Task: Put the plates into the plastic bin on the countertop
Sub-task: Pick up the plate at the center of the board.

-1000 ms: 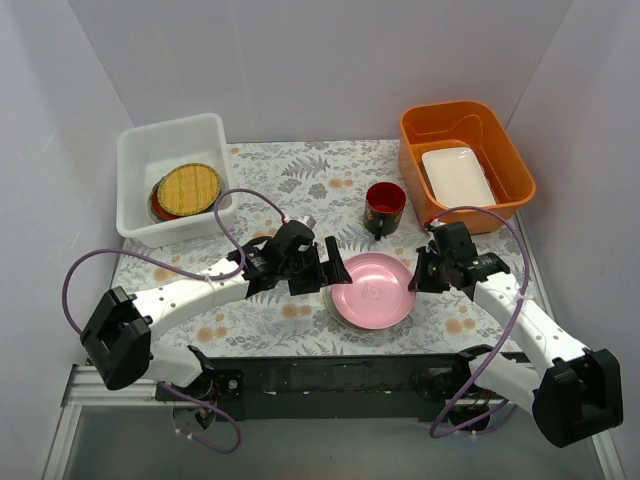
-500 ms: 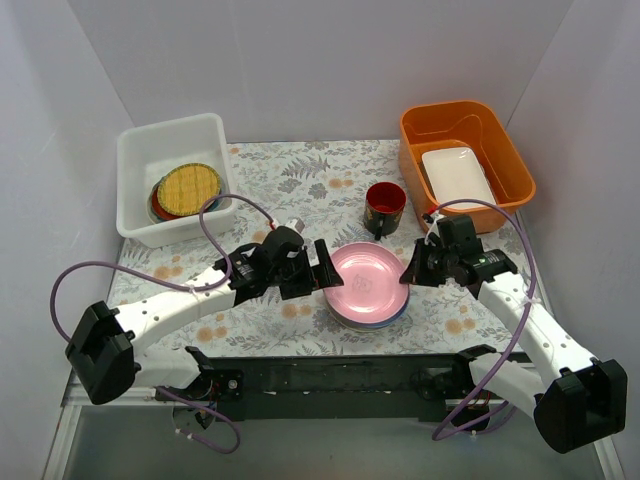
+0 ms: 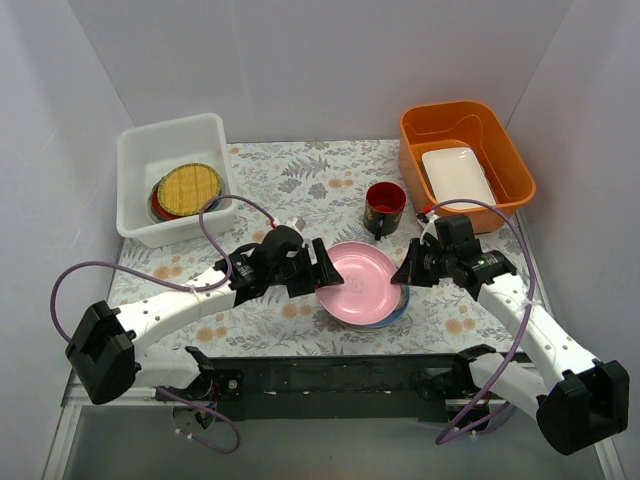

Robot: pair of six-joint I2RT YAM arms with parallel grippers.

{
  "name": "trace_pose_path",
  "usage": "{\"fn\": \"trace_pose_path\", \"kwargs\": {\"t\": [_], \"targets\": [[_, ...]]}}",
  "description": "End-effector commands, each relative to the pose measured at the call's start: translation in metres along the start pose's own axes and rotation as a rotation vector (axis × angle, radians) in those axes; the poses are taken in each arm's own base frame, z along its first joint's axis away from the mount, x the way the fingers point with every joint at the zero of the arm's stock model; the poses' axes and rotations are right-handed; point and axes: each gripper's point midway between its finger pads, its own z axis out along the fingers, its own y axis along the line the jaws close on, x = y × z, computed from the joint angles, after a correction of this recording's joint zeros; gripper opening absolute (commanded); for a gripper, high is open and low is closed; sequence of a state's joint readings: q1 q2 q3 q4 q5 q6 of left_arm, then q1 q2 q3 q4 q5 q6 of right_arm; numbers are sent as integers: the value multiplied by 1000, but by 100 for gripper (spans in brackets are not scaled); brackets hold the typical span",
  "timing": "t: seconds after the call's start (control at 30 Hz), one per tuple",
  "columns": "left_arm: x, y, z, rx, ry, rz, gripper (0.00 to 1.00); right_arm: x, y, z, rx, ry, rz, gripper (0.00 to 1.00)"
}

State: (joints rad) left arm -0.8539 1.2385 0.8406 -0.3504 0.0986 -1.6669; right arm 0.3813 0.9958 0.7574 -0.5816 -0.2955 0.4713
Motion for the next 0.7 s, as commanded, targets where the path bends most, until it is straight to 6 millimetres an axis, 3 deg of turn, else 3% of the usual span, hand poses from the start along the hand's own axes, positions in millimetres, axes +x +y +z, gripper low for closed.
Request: {"fn": "trace_pose_path", "kwargs": {"t": [0.0, 0.03, 0.07, 0.13, 0.57, 0.6, 0.67], "targets": [[0, -4, 2, 22, 7, -2, 58, -18, 29, -9, -101, -62, -30, 1], [1, -2, 2, 18, 6, -6, 46, -18, 29, -8, -100, -60, -29, 1], [1, -1, 2, 17, 2, -13, 18, -18, 30, -7, -100, -59, -30, 1], [0, 3, 2, 5, -9, -21, 0, -18, 30, -6, -103, -63, -26, 1], [-3, 12, -7, -31, -40, -27, 0, -19, 37, 0, -129, -57, -22, 1], [-3, 13, -7, -35, -39, -29, 0, -18, 36, 1, -127, -55, -22, 3], [-5, 16, -7, -45, -42, -32, 0, -18, 36, 1, -126, -60, -22, 16]]}}
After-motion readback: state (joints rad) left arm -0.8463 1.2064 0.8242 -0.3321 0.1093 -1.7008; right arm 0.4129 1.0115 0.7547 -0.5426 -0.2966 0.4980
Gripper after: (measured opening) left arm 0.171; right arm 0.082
